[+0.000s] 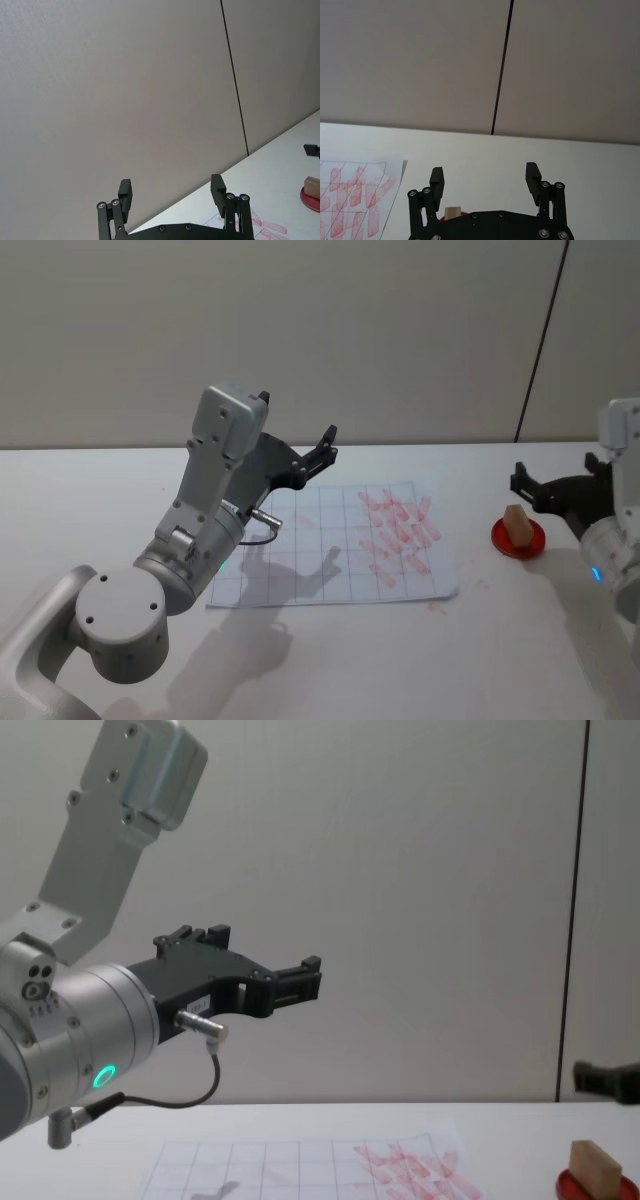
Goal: Use the one hand to pick up the stamp and affix it onto the A4 paper.
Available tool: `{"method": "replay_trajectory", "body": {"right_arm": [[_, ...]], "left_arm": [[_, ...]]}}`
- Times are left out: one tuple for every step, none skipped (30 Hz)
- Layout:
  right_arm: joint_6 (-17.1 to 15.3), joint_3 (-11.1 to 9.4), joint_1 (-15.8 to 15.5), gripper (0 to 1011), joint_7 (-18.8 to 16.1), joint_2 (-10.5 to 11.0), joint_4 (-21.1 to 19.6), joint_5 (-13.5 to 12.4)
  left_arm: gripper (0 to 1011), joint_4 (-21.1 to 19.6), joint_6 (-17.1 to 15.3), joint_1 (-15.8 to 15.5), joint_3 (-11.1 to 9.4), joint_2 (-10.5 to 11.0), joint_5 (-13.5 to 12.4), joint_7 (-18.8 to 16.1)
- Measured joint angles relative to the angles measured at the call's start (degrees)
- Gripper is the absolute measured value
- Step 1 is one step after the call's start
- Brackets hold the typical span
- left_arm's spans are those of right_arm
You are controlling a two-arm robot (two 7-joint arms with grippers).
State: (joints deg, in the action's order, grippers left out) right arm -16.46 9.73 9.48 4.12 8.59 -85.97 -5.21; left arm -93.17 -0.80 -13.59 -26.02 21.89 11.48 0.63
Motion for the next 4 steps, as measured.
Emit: {"method": "replay_trajectory", "body": {"right_arm": [[0.00,0.00,0.00,1001,0.00,0.00,0.00,0.00],[1.16,-0.20,-0.24,1001,-0.32,0.28,-0.32,0.12],[1.78,-0.37,-0.45,1001,-0.48,0.51,-0.55,0.19],[3.21,-0.63,-0.76,1001,-0.89,0.89,-0.88,0.31]], "left_arm": [[1001,0.00,0.00,0.00,0.00,0.00,0.00,0.00],[1001,0.00,0.00,0.00,0.00,0.00,0.00,0.00],[1001,0.00,0.00,0.00,0.00,0.00,0.00,0.00],[1001,0.00,0.00,0.00,0.00,0.00,0.00,0.00]]}}
